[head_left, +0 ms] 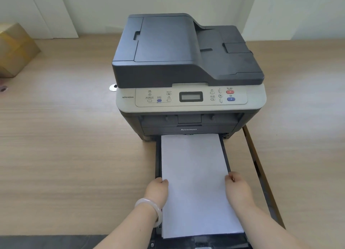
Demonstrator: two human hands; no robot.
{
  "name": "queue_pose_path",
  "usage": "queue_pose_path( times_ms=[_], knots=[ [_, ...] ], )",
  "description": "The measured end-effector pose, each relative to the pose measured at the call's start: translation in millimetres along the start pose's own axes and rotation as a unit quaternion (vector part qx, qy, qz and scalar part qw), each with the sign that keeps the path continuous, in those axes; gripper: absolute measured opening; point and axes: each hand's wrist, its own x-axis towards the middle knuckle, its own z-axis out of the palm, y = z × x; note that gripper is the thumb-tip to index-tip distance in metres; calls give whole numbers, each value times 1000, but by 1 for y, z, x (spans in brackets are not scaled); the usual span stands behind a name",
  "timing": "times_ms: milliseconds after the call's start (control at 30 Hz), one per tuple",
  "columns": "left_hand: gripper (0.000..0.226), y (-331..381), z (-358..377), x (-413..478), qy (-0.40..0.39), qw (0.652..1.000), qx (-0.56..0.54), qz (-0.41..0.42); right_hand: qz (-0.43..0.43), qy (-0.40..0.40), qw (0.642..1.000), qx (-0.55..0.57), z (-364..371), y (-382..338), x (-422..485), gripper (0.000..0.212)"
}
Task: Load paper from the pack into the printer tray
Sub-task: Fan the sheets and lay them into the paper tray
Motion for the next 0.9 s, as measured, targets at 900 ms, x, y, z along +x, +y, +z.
queue_pose_path(
  times_ms=[900],
  knots=[
    [18, 5, 3, 7, 9, 998, 57, 8, -14, -22, 998, -54, 0, -4, 9, 36]
  ],
)
